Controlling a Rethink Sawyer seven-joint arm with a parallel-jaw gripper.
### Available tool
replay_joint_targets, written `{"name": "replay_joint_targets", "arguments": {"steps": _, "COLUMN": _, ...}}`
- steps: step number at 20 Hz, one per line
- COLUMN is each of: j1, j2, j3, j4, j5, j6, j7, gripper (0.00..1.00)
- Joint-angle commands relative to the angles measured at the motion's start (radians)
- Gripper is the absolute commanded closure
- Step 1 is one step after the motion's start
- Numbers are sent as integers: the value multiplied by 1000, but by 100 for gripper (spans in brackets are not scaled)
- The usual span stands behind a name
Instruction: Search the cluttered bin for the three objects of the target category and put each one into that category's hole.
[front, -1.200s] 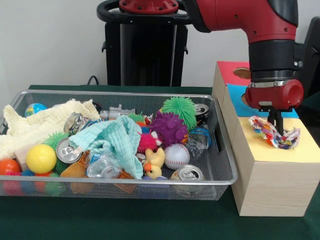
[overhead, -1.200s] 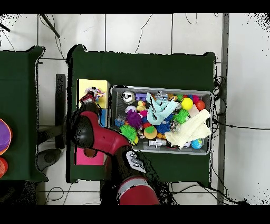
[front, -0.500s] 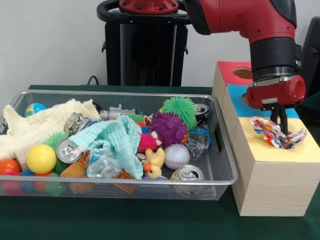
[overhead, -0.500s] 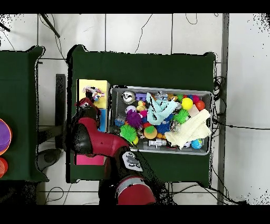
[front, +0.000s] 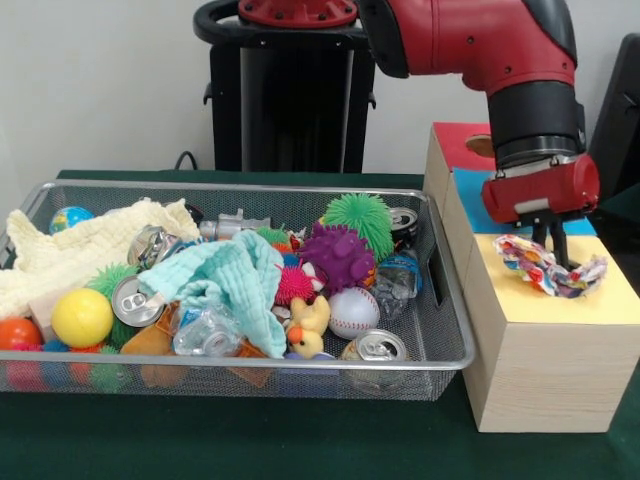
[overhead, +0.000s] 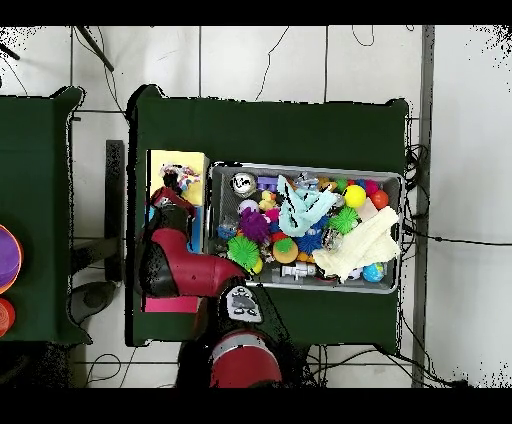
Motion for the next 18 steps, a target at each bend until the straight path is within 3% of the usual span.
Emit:
{"name": "replay_joint_targets", "arguments": {"steps": 1, "j1": 109, "j2": 216, "j3": -202, "j4": -125, "j5": 165, "j6": 63, "j7": -138, "gripper": 100}}
{"name": "replay_joint_targets", "arguments": {"steps": 4, "j1": 159, "j2": 258, "j3": -268, "j4": -175, "j5": 253, "j6": 179, "j7": -189, "gripper": 100}}
{"name": "replay_joint_targets", "arguments": {"steps": 5, "j1": 220, "j2": 283, "j3": -342, "j4": -200, "j5": 344, "j6": 275, "j7": -236, "gripper": 100}}
{"name": "replay_joint_targets", "arguments": {"steps": 7, "j1": 285, "j2": 311, "j3": -430, "j4": -226, "j5": 439, "j6": 386, "j7": -248, "gripper": 100}}
{"name": "replay_joint_targets", "arguments": {"steps": 10, "j1": 343, "j2": 364, "j3": -533, "j4": -282, "j5": 490, "j6": 524, "j7": -210, "gripper": 100}}
{"name": "replay_joint_targets", "arguments": {"steps": 13, "j1": 289, "j2": 351, "j3": -509, "j4": -345, "j5": 316, "j6": 709, "j7": -185, "gripper": 100}}
{"name": "replay_joint_targets", "arguments": {"steps": 18, "j1": 200, "j2": 302, "j3": -403, "j4": -372, "j5": 132, "j6": 812, "j7": -162, "gripper": 100}}
